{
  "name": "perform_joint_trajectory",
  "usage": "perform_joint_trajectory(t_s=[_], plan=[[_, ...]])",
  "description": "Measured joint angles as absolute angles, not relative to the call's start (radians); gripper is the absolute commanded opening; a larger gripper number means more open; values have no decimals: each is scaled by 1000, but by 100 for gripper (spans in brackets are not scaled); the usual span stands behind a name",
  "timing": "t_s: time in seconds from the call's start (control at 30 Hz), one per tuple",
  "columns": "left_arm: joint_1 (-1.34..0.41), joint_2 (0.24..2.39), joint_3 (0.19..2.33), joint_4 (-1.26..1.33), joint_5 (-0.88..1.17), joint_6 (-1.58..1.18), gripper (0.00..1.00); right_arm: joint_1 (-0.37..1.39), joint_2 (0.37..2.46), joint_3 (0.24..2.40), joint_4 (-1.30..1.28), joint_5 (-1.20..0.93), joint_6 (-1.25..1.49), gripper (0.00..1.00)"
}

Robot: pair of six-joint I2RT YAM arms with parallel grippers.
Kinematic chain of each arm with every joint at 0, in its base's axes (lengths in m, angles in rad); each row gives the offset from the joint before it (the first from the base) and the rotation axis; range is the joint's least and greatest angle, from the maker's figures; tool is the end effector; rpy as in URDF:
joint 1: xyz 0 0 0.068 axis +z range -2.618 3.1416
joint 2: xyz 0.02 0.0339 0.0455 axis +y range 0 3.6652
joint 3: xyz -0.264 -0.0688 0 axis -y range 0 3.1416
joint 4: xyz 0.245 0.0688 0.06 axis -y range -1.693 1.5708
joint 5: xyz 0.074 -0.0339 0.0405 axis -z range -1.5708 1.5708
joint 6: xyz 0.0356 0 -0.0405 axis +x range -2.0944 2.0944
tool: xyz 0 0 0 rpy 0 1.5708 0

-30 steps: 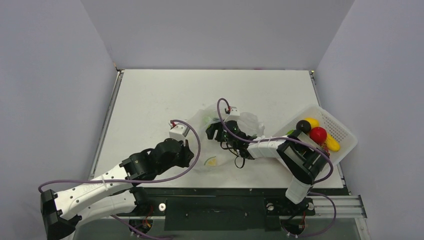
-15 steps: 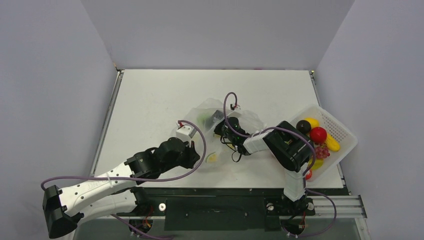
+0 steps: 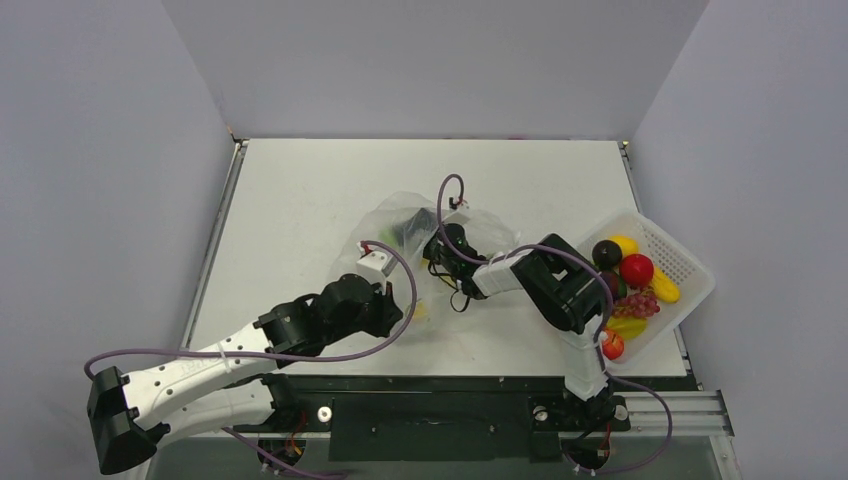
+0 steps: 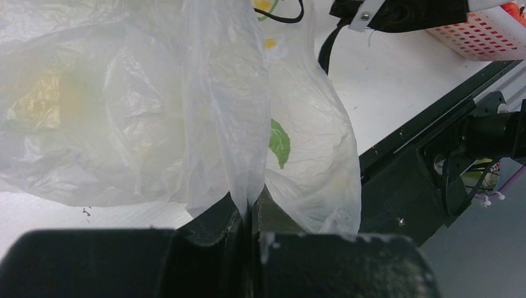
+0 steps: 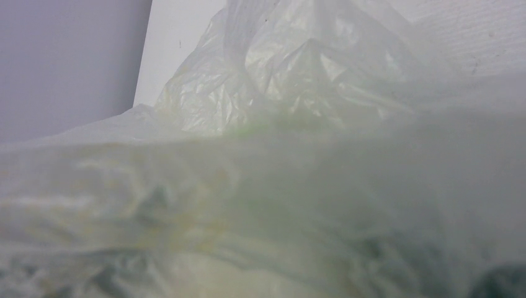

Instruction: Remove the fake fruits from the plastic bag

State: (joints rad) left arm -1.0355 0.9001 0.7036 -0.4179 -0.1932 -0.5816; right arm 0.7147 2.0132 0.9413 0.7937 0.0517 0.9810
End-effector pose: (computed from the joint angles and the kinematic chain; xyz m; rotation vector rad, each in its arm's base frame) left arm 0.1063 -0.1659 0.2685 0.3976 2.2260 -0.6956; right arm 0.3096 0.2662 0.1356 0.3051 1.9831 1.1005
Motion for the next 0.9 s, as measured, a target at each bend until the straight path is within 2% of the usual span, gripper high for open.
perform_joint_trajectory(t_s=[0.2, 0.33, 0.47, 0.6, 0.7, 0.8, 0.9], plan=[[-1036, 891, 701, -418, -198, -582, 0, 737, 2092, 1036, 749, 39, 979, 82], [-1039, 878, 700, -419, -204, -582, 0, 757, 2149, 1126, 701, 25, 979, 76], [-1040, 869, 697, -420, -207, -582, 0, 773, 2160, 1170, 667, 19, 978, 47], [-1042, 852, 689, -424, -224, -588, 0, 759, 2164, 1198, 657, -10, 993, 28], [-1043, 844, 688, -431, -245, -592, 0, 737, 2156, 1178, 649, -18, 985, 18], [-1044, 843, 688, -451, -282, -598, 0, 716, 2098, 1103, 616, -22, 965, 3], [-1044, 844, 688, -480, -324, -607, 0, 702, 2003, 1023, 586, -18, 942, 0]])
